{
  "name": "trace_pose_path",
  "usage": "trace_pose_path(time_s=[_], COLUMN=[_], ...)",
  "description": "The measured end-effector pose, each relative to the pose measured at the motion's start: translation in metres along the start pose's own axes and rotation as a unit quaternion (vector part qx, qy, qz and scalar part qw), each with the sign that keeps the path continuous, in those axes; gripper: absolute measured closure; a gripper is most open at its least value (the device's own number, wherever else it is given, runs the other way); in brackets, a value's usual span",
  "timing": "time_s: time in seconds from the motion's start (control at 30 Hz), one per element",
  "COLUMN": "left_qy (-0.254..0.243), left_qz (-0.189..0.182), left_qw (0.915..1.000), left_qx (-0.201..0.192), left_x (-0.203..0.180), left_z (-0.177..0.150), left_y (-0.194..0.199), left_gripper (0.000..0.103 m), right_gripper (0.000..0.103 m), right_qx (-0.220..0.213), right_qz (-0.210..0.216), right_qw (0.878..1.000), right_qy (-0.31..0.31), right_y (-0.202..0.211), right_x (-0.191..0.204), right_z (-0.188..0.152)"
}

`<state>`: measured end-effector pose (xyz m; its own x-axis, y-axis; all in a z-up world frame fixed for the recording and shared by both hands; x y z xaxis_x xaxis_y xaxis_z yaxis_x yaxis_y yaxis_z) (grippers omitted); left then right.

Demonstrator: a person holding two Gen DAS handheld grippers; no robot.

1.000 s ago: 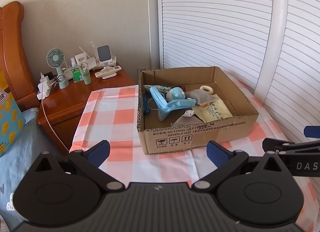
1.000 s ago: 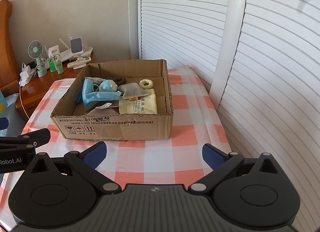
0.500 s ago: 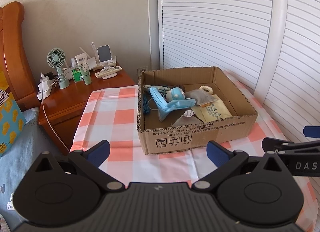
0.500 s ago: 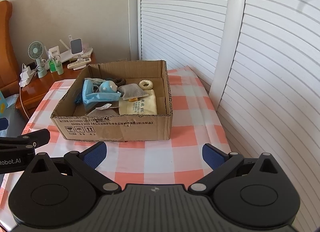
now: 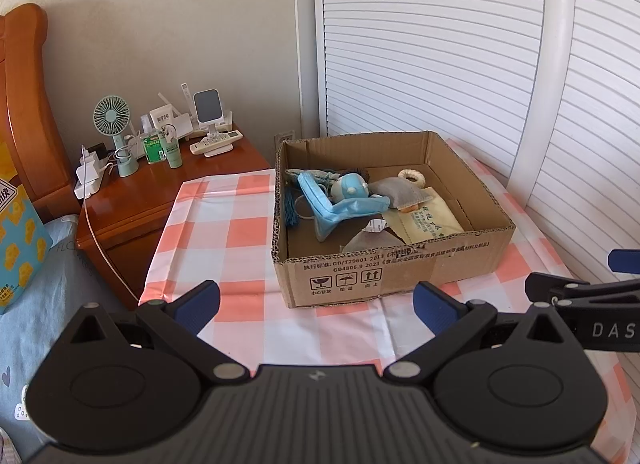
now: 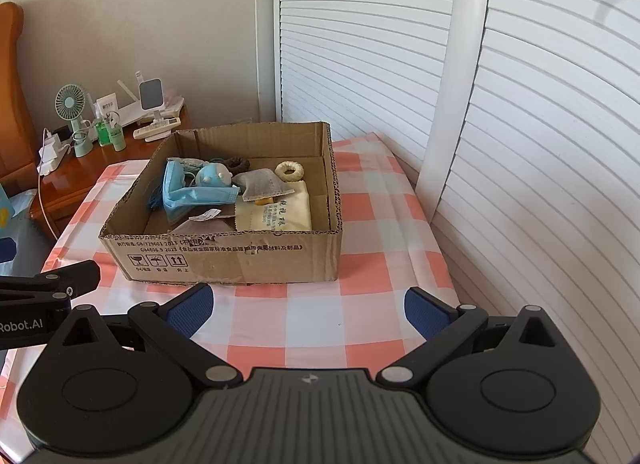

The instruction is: Organize soft objects

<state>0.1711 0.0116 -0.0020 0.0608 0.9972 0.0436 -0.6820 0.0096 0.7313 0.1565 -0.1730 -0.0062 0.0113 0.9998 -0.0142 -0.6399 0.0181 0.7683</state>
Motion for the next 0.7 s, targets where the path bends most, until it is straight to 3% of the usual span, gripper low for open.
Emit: trace_pose_path(time_s=[0.7], left_qy=[-0.007], left_qz=[0.000], left_qw=[1.0000], left_qx=[0.004], left_x=[-0.0038], left_z=[-0.0023], left_y=[0.0010], left_gripper=[0.001], right_gripper=[0.000], right_qx=[-0.002], right_qz=[0.002], right_qw=[1.000], right_qy=[0.001], right_y=[0.0020], right_x=[-0.0001], right_z=[-0.0021])
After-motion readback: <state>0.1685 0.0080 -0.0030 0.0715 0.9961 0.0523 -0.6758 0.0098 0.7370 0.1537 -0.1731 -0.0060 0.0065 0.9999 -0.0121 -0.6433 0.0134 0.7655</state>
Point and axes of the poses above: each gripper's, at about its wrist camera, not at the fingertips, and y roughly against the way its jaws point, x to its left, z to its top, the point moved 5 cm from there along -y, roughly the way its jaws point, and after that the axes turned 6 degrees about x, right-handed, at the moved point
